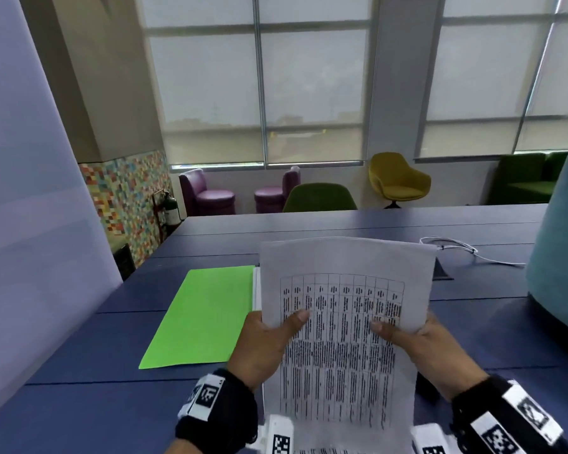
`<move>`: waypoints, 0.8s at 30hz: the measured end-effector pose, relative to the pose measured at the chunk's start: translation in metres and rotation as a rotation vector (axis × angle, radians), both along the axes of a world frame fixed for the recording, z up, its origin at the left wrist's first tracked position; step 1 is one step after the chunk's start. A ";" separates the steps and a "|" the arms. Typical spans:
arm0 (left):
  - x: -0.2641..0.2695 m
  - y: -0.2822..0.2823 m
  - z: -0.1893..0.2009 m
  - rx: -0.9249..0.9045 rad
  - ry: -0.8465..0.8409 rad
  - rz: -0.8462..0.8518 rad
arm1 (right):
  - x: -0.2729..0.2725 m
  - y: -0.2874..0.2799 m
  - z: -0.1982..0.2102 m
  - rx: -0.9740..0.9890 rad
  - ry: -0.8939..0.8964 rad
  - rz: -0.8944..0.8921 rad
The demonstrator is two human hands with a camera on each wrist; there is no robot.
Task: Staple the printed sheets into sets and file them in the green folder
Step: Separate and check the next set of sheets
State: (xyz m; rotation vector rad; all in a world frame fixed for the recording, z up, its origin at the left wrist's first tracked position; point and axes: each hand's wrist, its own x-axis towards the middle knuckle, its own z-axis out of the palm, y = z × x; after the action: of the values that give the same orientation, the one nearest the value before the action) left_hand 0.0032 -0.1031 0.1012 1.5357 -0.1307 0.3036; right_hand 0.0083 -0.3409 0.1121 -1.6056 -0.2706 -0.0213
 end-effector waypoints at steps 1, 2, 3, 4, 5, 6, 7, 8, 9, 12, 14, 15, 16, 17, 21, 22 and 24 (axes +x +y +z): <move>0.001 0.000 -0.003 -0.009 -0.001 -0.005 | 0.002 -0.002 -0.003 -0.008 -0.002 -0.002; 0.003 0.000 -0.003 -0.007 -0.002 -0.010 | 0.002 -0.002 -0.002 -0.009 -0.006 -0.004; 0.006 0.000 -0.003 -0.007 -0.009 -0.015 | 0.003 -0.001 -0.001 -0.007 -0.011 -0.013; 0.006 0.000 0.000 -0.009 -0.011 -0.018 | 0.003 -0.001 0.001 -0.001 -0.016 -0.020; 0.005 0.000 0.003 -0.011 -0.020 -0.026 | 0.003 -0.002 0.004 0.000 -0.024 -0.019; 0.005 0.000 0.006 -0.004 -0.023 -0.028 | 0.002 -0.002 0.009 0.008 -0.019 -0.009; 0.006 0.002 0.008 0.002 -0.023 -0.041 | 0.000 -0.002 0.013 0.028 -0.004 0.011; 0.006 0.005 0.011 0.023 -0.010 -0.049 | -0.002 -0.002 0.017 0.061 0.017 0.042; 0.008 0.008 0.011 0.051 0.011 -0.055 | -0.003 -0.003 0.019 0.098 0.048 0.071; 0.021 0.023 -0.008 0.172 0.110 -0.070 | -0.006 -0.001 0.016 0.174 0.196 0.127; 0.020 0.024 -0.029 0.215 0.169 -0.064 | -0.001 -0.003 0.006 0.127 0.267 0.086; 0.015 0.021 -0.043 0.212 0.202 -0.070 | 0.008 -0.008 -0.001 0.037 0.274 -0.019; 0.008 0.017 -0.056 0.189 0.231 -0.064 | 0.021 -0.017 -0.011 -0.103 0.261 -0.176; -0.001 0.013 -0.067 0.156 0.287 -0.056 | 0.037 -0.030 -0.022 -0.262 0.232 -0.345; -0.012 0.015 -0.113 0.111 0.496 -0.070 | 0.080 -0.064 -0.063 -0.937 0.262 -0.455; -0.012 0.017 -0.118 0.112 0.522 -0.069 | 0.085 -0.065 -0.074 -1.047 0.314 -0.395; -0.013 0.020 -0.125 0.086 0.550 -0.089 | 0.091 -0.062 -0.087 -1.193 0.375 -0.307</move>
State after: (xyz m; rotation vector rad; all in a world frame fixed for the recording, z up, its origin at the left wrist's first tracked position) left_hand -0.0096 -0.0836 -0.0234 1.6410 0.2235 -0.2028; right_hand 0.0988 -0.4033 0.0252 -2.7678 0.3425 0.2463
